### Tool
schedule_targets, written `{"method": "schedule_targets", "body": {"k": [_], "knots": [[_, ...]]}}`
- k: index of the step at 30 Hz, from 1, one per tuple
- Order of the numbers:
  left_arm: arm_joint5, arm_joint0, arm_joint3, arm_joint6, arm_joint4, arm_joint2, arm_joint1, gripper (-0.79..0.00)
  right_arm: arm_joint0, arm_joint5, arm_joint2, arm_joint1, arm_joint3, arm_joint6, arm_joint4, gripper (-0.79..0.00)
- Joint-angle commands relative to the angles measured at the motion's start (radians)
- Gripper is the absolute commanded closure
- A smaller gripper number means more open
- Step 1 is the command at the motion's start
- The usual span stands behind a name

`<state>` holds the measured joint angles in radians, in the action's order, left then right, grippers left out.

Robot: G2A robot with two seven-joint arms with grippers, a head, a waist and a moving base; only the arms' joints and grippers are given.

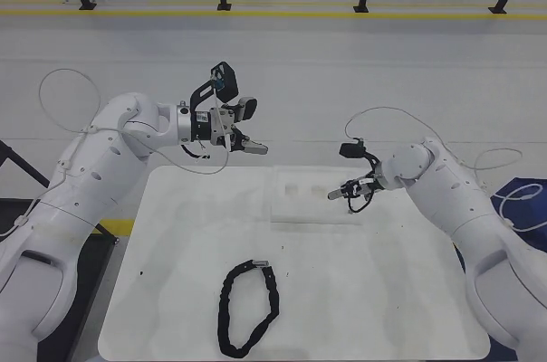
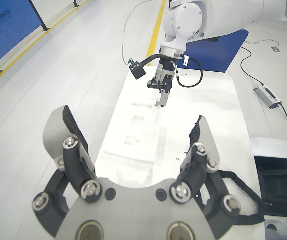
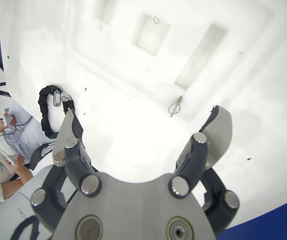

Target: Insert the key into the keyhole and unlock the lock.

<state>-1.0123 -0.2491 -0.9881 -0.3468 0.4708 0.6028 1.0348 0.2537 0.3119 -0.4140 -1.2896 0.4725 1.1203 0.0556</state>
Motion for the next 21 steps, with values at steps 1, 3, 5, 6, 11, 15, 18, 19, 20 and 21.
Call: {"method": "schedule_targets", "body": {"k": [1, 3, 5, 6, 11, 15, 18, 19, 20, 21], "knots": [[0.000, 0.000, 0.000, 0.000, 0.000, 0.000, 0.000, -0.785, 0.004, -0.039, 0.003, -0.015, -0.017, -0.015, 0.002, -0.785], [0.000, 0.000, 0.000, 0.000, 0.000, 0.000, 0.000, -0.785, 0.009, -0.077, 0.004, -0.029, -0.036, -0.028, -0.002, -0.785], [0.000, 0.000, 0.000, 0.000, 0.000, 0.000, 0.000, -0.785, 0.013, -0.106, 0.004, -0.042, -0.054, -0.042, -0.003, -0.785], [0.000, 0.000, 0.000, 0.000, 0.000, 0.000, 0.000, -0.785, 0.015, -0.118, 0.004, -0.047, -0.062, -0.048, -0.001, -0.785], [0.000, 0.000, 0.000, 0.000, 0.000, 0.000, 0.000, -0.785, 0.017, -0.175, 0.005, -0.073, -0.097, -0.066, 0.011, -0.785], [0.000, 0.000, 0.000, 0.000, 0.000, 0.000, 0.000, -0.785, 0.021, -0.188, 0.013, -0.089, -0.101, -0.053, 0.030, -0.785], [0.000, 0.000, 0.000, 0.000, 0.000, 0.000, 0.000, -0.785, 0.021, -0.188, 0.013, -0.089, -0.101, -0.053, 0.030, -0.785], [0.000, 0.000, 0.000, 0.000, 0.000, 0.000, 0.000, -0.785, 0.021, -0.188, 0.013, -0.089, -0.101, -0.053, 0.030, -0.785], [0.000, 0.000, 0.000, 0.000, 0.000, 0.000, 0.000, -0.785, 0.021, -0.188, 0.013, -0.089, -0.101, -0.053, 0.030, -0.785], [0.000, 0.000, 0.000, 0.000, 0.000, 0.000, 0.000, -0.785, 0.021, -0.188, 0.013, -0.089, -0.101, -0.053, 0.030, -0.785]]}}
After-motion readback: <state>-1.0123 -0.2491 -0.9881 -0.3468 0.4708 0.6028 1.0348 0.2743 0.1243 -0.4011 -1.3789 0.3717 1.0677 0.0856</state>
